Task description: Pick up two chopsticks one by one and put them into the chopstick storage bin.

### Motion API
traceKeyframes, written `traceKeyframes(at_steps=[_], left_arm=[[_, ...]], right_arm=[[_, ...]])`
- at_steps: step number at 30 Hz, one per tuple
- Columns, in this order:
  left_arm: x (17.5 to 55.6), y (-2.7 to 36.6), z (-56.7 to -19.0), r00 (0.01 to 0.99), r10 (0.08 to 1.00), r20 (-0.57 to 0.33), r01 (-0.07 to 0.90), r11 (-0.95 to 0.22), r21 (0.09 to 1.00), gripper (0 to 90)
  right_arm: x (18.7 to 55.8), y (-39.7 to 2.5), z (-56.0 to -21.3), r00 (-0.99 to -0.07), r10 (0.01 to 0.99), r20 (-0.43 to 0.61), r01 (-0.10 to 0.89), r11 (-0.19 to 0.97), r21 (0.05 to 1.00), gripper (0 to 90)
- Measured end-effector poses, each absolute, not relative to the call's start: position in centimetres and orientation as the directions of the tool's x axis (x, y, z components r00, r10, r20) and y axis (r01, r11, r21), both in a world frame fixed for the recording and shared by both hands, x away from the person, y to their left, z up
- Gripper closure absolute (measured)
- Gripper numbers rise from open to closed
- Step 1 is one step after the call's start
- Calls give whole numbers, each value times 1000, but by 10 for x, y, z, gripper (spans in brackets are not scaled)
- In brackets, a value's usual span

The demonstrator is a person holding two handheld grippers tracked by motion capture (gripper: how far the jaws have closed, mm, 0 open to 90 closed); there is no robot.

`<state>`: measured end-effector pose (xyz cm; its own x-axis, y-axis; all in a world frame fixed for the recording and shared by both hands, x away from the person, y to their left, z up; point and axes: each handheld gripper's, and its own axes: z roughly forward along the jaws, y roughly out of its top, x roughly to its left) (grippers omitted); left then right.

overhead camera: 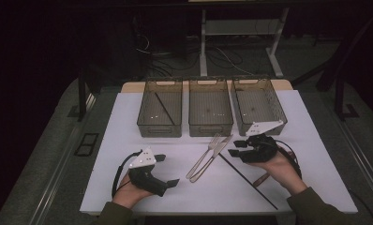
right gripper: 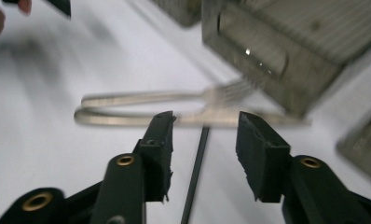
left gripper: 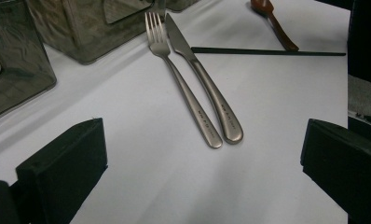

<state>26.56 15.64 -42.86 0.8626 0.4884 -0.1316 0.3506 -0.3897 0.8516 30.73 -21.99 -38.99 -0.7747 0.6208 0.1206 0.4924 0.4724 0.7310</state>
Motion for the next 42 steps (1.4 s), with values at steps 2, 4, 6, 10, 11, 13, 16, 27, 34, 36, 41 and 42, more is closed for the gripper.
traceKeyframes(at_steps=[2,4,6,10,11,13,16,27,34,36,41,42], left_arm=[[266,156,-429,861,490,-132,352,-390,851,0],[265,156,-429,862,491,-130,350,-389,852,0],[265,156,-428,862,491,-128,349,-391,852,0],[265,155,-428,862,490,-131,350,-388,852,0],[265,155,-428,862,490,-130,350,-389,852,0],[265,155,-428,862,489,-129,349,-389,852,0],[265,156,-428,863,489,-127,347,-391,853,0],[265,156,-428,863,490,-124,346,-394,851,0],[265,156,-428,864,487,-126,347,-395,851,0],[264,155,-428,865,486,-123,345,-399,850,0],[264,155,-428,866,485,-123,344,-399,850,0],[264,155,-428,866,485,-122,343,-399,850,0]], right_arm=[[301,-225,-395,-774,620,125,502,482,718,605],[295,-230,-399,-772,623,129,510,485,711,632],[289,-234,-402,-766,629,133,519,484,705,659],[278,-239,-409,-760,633,147,537,483,692,713],[275,-240,-411,-761,632,149,539,488,686,723],[269,-241,-415,-762,632,143,544,505,670,738],[262,-244,-421,-759,634,150,557,512,654,763],[257,-243,-437,-753,644,132,580,556,595,817],[256,-241,-440,-753,649,110,577,570,585,830],[255,-240,-440,-748,655,109,582,567,582,832],[254,-239,-440,-743,662,100,584,567,580,839],[254,-239,-439,-743,662,101,584,567,580,840]])
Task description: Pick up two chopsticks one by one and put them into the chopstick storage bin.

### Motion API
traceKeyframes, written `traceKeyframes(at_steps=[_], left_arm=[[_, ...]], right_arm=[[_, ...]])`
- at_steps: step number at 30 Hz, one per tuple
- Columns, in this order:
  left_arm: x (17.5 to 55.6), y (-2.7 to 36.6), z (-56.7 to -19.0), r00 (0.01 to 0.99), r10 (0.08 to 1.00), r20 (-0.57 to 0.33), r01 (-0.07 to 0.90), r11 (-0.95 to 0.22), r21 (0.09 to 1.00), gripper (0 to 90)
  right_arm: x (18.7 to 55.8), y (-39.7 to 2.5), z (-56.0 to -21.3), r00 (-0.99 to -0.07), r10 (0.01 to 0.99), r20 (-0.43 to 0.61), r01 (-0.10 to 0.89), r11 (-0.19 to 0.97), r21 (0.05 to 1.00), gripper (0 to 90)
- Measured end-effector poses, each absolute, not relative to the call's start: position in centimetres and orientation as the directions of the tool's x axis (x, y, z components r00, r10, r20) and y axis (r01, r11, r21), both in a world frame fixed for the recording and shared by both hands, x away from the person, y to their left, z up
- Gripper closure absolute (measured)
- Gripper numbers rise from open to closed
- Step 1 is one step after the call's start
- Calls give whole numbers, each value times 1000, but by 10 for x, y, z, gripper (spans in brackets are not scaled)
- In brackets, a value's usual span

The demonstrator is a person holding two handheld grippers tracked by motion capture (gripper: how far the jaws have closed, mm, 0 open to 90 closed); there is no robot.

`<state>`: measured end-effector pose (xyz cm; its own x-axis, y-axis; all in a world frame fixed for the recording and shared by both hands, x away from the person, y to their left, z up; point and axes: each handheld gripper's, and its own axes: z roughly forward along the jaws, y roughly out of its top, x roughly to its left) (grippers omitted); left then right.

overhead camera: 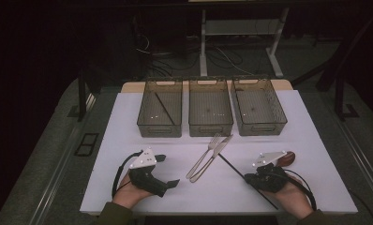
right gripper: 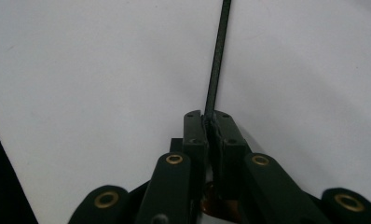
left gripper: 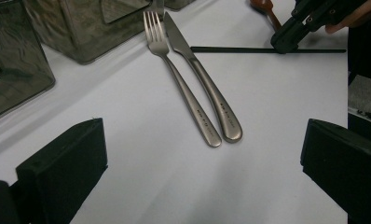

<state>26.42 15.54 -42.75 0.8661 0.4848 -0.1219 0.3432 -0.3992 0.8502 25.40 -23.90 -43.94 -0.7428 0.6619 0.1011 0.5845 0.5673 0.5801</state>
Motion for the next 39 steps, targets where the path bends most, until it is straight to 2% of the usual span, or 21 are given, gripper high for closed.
traceKeyframes(at_steps=[16,24,39], left_arm=[[264,156,-426,869,481,-119,337,-398,853,0],[264,156,-426,867,483,-121,339,-396,853,0],[264,156,-426,869,481,-116,336,-401,852,0]], right_arm=[[252,-240,-437,-770,629,108,563,590,578,852],[252,-248,-425,-762,629,154,568,535,625,852],[251,-256,-406,-767,621,162,536,480,695,851]])
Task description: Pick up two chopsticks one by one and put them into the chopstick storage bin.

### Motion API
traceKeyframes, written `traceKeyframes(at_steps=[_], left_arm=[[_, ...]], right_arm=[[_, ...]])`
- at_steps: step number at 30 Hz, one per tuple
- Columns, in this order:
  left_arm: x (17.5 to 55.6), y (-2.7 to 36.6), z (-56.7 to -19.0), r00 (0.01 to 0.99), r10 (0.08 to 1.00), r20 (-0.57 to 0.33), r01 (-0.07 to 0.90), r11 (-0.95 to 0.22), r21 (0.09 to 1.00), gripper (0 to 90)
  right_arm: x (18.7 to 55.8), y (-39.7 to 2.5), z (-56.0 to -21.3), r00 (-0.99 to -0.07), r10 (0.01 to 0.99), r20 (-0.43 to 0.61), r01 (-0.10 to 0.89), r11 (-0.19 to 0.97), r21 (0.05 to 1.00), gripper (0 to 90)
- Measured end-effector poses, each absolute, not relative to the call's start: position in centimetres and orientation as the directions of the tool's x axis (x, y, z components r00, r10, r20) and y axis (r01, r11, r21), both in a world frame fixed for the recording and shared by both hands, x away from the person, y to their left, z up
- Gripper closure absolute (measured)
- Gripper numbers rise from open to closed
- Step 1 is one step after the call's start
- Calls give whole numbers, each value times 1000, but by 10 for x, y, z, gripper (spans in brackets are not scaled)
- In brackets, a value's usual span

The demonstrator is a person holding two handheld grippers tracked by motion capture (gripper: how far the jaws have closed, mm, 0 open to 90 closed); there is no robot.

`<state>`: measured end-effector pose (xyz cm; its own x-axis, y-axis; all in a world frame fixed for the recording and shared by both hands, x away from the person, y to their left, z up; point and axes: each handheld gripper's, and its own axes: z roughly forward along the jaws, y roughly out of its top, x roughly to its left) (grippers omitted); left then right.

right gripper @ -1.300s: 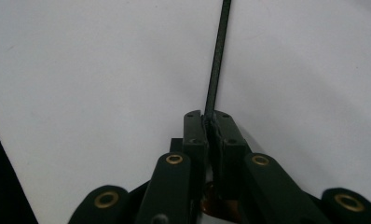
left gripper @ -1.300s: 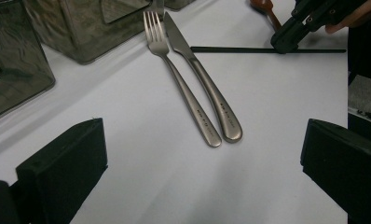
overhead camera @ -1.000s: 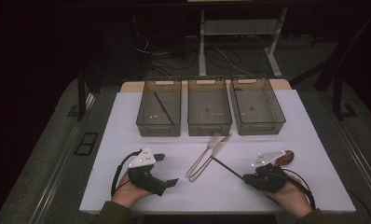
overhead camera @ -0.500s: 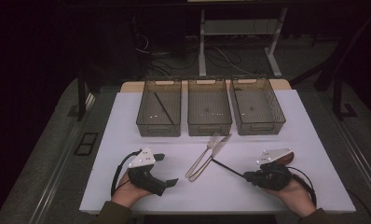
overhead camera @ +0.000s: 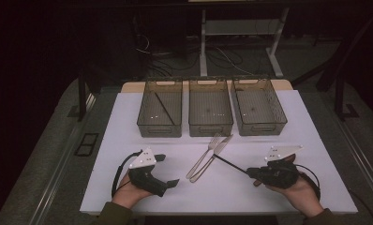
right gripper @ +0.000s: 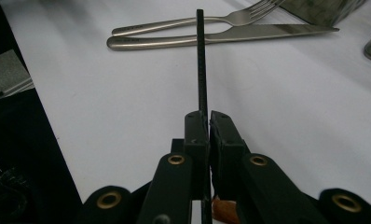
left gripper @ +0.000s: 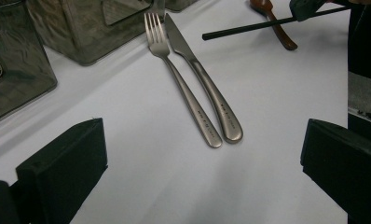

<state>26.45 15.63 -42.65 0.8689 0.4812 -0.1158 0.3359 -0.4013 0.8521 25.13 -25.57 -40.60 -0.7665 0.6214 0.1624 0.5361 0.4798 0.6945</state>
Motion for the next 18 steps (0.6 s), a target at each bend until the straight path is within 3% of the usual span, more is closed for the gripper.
traceKeyframes(at_steps=[18], left_arm=[[265,156,-427,866,486,-119,341,-399,851,0]], right_arm=[[273,-248,-390,-765,625,155,517,453,727,852]])
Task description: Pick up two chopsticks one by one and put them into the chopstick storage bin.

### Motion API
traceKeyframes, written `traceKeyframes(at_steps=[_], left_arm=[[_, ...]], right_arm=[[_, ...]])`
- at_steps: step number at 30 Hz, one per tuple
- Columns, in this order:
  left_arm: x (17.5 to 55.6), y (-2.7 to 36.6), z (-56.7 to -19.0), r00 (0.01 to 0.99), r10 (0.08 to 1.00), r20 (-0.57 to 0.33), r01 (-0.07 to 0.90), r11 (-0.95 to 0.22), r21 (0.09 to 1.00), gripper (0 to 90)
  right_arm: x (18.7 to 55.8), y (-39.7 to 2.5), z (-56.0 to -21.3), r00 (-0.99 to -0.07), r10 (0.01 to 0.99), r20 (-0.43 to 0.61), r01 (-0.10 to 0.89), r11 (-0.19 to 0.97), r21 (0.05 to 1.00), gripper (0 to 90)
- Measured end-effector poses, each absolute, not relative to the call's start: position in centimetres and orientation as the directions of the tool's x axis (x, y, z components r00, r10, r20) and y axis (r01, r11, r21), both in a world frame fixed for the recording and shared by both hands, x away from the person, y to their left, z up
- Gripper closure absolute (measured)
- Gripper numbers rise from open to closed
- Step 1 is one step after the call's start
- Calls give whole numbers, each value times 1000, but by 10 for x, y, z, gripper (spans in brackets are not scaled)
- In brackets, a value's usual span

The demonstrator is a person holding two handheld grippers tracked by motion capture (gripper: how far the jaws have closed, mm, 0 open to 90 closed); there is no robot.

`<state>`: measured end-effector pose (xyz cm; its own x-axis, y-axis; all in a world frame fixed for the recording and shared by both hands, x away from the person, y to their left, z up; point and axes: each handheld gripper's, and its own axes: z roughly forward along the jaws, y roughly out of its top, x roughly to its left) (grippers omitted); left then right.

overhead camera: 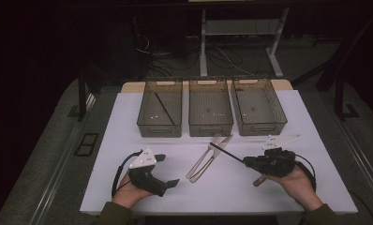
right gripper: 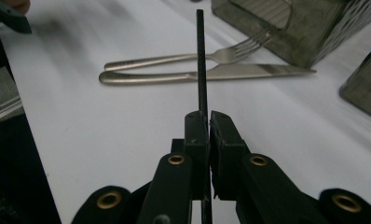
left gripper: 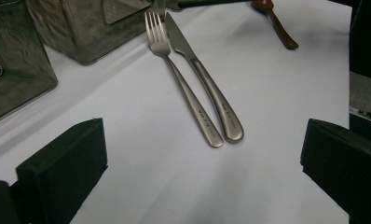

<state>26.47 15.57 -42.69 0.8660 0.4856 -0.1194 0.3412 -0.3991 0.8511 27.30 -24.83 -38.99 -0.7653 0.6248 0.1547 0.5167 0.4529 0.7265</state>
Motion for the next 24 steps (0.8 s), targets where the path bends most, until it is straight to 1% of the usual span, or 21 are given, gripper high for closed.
traceKeyframes(at_steps=[16,24], left_arm=[[265,157,-427,863,490,-118,341,-396,853,0],[265,157,-427,861,495,-119,345,-394,852,0]], right_arm=[[307,-221,-370,-777,612,145,488,442,753,852],[325,-205,-362,-773,616,151,491,429,758,852]])
